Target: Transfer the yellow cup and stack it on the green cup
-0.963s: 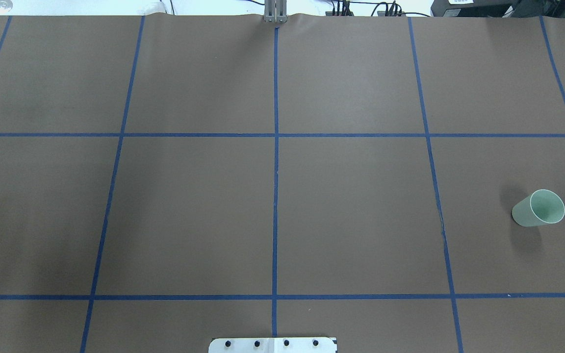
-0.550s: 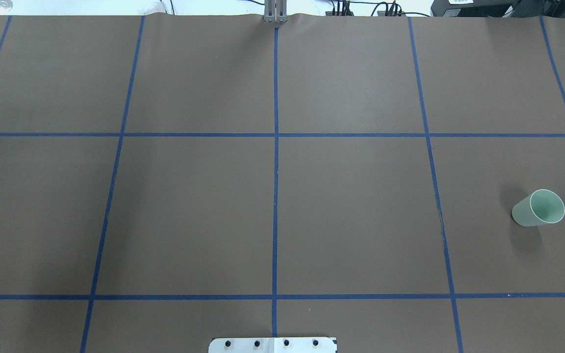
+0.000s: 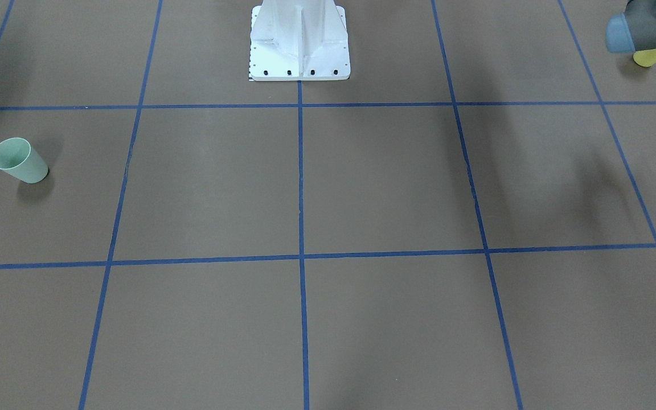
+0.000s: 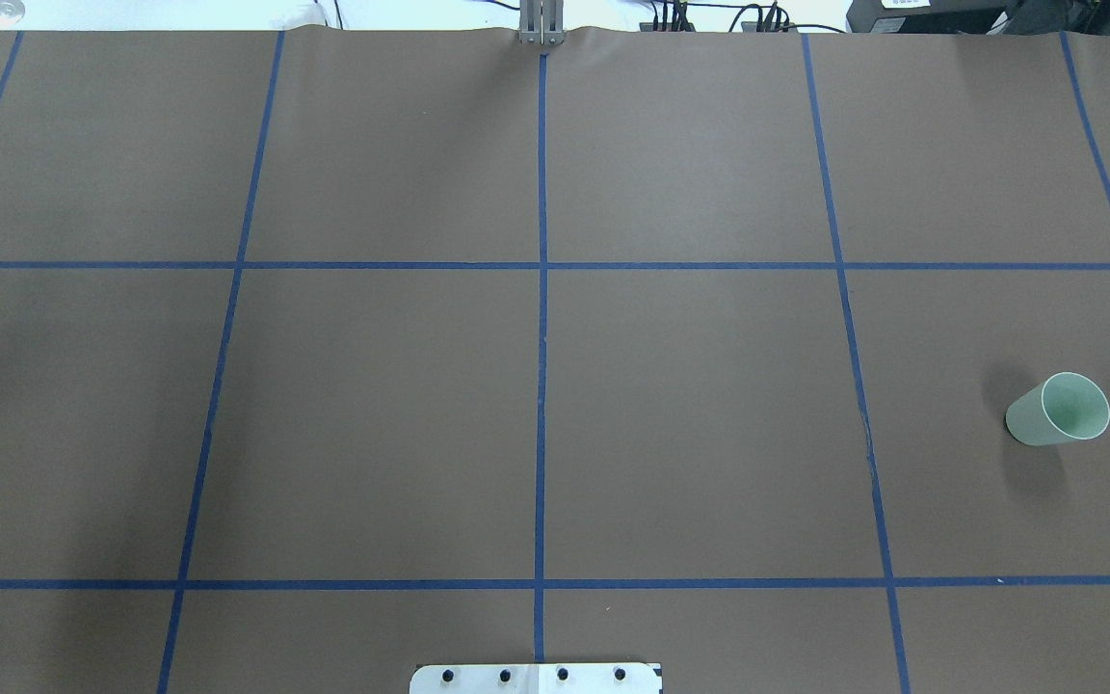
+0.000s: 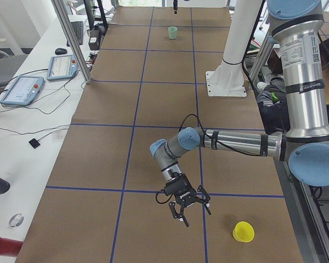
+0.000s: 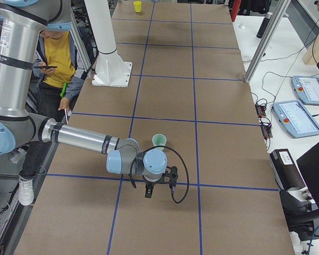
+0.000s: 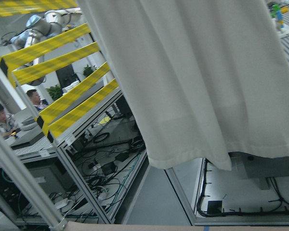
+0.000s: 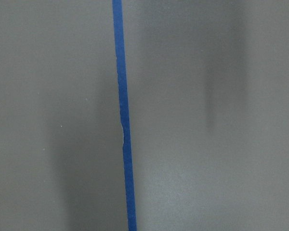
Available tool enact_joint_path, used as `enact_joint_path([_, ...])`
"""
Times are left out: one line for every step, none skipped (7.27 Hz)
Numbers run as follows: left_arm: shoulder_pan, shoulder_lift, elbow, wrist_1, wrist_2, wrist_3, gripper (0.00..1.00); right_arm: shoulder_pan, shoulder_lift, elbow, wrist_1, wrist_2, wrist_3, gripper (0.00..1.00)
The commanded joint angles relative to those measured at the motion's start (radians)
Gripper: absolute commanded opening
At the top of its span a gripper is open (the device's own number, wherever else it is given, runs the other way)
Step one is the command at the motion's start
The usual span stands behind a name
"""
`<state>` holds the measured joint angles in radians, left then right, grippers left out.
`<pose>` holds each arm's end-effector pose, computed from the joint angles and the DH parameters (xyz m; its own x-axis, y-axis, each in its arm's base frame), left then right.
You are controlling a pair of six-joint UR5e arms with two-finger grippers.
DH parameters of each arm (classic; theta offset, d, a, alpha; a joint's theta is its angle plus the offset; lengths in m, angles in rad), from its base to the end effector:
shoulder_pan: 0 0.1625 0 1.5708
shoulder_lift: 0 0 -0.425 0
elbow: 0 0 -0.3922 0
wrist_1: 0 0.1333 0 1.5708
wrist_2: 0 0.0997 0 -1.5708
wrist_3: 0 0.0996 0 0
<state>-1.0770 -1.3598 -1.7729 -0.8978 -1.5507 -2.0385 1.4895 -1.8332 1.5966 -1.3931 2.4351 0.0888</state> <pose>0.0315 -0.3440 0.7217 -0.0657 -0.8289 0.5555 0.9464 0.1247 0.2981 0.0276 -0.3702 0.7353 0.6553 0.0802 0.7511 0.0230 0.9918 -0.1260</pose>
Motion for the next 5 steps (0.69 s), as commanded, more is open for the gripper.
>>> enact_joint_path([0.090, -0.005, 0.096, 0.005, -0.121, -0.203, 1.00, 0.000, 0.002, -0.006, 0.002, -0.002, 0.002, 1.00])
enact_joint_path([0.109, -0.007, 0.136, -0.007, -0.167, -0.271, 1.00, 0.000, 0.002, -0.006, 0.002, -0.002, 0.002, 1.00])
enact_joint_path([0.129, -0.008, 0.177, -0.009, -0.230, -0.319, 1.00, 0.000, 0.000, -0.006, 0.002, -0.002, 0.002, 1.00])
enact_joint_path([0.162, -0.012, 0.199, -0.007, -0.293, -0.378, 1.00, 0.000, 0.002, -0.006, 0.003, -0.002, 0.002, 1.00])
enact_joint_path([0.214, -0.013, 0.208, -0.006, -0.342, -0.449, 1.00, 0.000, 0.005, -0.006, 0.003, -0.002, 0.002, 1.00])
